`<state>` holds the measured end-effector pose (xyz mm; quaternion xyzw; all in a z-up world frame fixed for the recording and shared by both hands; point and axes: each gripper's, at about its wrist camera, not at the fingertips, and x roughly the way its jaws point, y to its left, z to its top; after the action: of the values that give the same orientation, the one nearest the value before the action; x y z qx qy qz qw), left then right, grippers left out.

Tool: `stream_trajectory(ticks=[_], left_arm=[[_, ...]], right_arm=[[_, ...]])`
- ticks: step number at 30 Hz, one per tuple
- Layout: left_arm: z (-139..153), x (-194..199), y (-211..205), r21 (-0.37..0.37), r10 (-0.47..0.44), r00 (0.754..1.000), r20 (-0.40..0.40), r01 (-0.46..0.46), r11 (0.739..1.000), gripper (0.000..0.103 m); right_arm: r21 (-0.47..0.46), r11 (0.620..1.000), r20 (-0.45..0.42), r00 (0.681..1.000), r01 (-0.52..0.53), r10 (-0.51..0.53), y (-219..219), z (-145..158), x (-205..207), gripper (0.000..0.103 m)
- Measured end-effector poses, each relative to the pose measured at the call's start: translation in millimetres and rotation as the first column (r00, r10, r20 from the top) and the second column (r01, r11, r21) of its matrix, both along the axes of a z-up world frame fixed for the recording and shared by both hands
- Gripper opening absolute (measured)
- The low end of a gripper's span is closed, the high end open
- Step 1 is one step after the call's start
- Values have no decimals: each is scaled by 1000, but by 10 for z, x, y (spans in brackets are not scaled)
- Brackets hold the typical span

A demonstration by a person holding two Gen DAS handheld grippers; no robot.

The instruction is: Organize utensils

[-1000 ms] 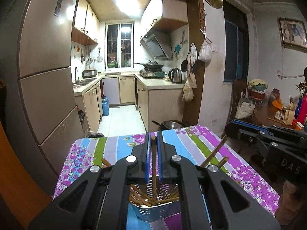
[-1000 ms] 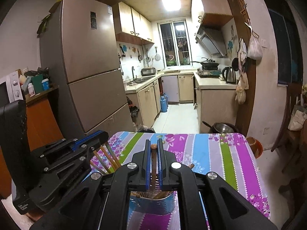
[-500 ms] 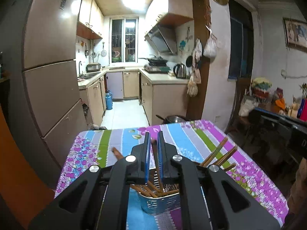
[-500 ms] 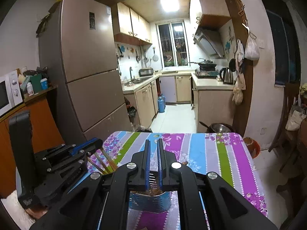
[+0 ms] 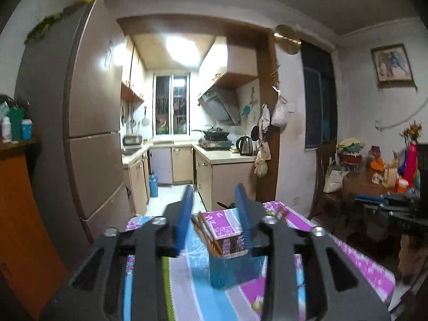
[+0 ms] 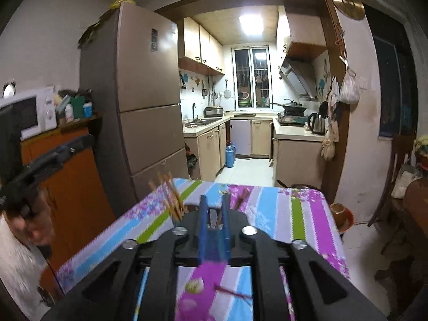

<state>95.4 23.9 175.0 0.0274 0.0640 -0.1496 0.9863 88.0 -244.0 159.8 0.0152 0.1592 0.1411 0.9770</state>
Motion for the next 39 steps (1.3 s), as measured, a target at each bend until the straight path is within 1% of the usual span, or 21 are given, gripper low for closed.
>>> stream_trajectory(ticks=[1, 2, 3, 5, 7, 8, 9, 11, 12, 13, 14, 15, 19, 22, 24, 25, 27, 30, 32, 35, 39], left_arm=[[-87, -161, 13, 14, 12, 1000, 13, -12, 1000, 50], [-169, -289, 18, 20, 17, 1000, 20, -17, 1000, 58], [-258, -406, 18, 22, 27, 999, 26, -28, 999, 60], [-444, -577, 12, 25, 65, 997, 29, -66, 998, 70], [-655, -720, -18, 14, 95, 995, 13, -95, 995, 78], [-730, -752, -27, 10, 108, 994, -1, -108, 994, 81], [-812, -776, -43, 8, 119, 993, -18, -119, 993, 83], [-990, -786, -115, 12, 148, 986, -74, -147, 989, 90], [-1053, -767, -149, 22, 160, 982, -104, -158, 987, 91], [-1138, -749, -219, 34, 170, 975, -144, -167, 985, 91], [-1201, -762, -224, 40, 178, 971, -163, -173, 984, 95], [-1266, -767, -275, 57, 198, 963, -182, -191, 980, 97], [-1529, -895, -408, 137, 275, 944, -184, -252, 958, 97], [-1697, -1010, -476, 171, 295, 937, -188, -265, 949, 97], [-1762, -1027, -492, 173, 299, 929, -217, -265, 949, 97], [-1794, -1018, -482, 158, 302, 920, -248, -269, 950, 97], [-1830, -1033, -453, 140, 305, 909, -284, -275, 951, 97], [-1870, -1042, -449, 140, 330, 896, -297, -301, 943, 97], [-1889, -1046, -448, 141, 316, 891, -326, -284, 948, 97], [-1898, -1059, -456, 150, 326, 885, -332, -292, 945, 97], [-1919, -1069, -517, 157, 311, 881, -356, -271, 949, 97]], right_arm=[[-15, 1000, 4, 1000, -1, 1, 1, -85, -166, 30], [-31, 1000, 7, 1000, 4, -4, 5, -145, -260, 30], [-58, 998, 16, 1000, 12, -11, 22, -230, -391, 31], [-118, 992, 36, 999, 37, -33, 82, -425, -629, 43], [-183, 981, 66, 996, 69, -58, 173, -685, -881, 79], [-198, 977, 75, 995, 75, -61, 202, -766, -957, 84], [-221, 972, 83, 994, 81, -64, 256, -887, -1053, 88], [-258, 961, 79, 994, 100, -82, 364, -1107, -1185, 94], [-260, 960, 76, 993, 107, -90, 395, -1179, -1221, 98], [-254, 961, 72, 993, 113, -98, 434, -1285, -1273, 98], [-252, 960, 66, 992, 124, -111, 475, -1331, -1280, 98], [-247, 957, 59, 988, 152, -142, 500, -1411, -1304, 98], [-198, 963, 21, 983, 184, -183, 509, -1615, -1361, 98], [-178, 961, 14, 977, 213, -214, 504, -1676, -1397, 98], [-145, 963, -33, 972, 227, -235, 462, -1729, -1373, 98], [-124, 966, -72, 969, 228, -238, 429, -1755, -1329, 98], [-115, 961, -102, 959, 253, -265, 385, -1811, -1284, 98], [-127, 941, -132, 935, 314, -329, 358, -1903, -1252, 98], [-129, 938, -156, 928, 322, -339, 349, -1959, -1227, 98], [-116, 941, -196, 922, 318, -335, 320, -2017, -1193, 98], [-108, 942, -202, 921, 317, -333, 288, -2029, -1193, 98]])
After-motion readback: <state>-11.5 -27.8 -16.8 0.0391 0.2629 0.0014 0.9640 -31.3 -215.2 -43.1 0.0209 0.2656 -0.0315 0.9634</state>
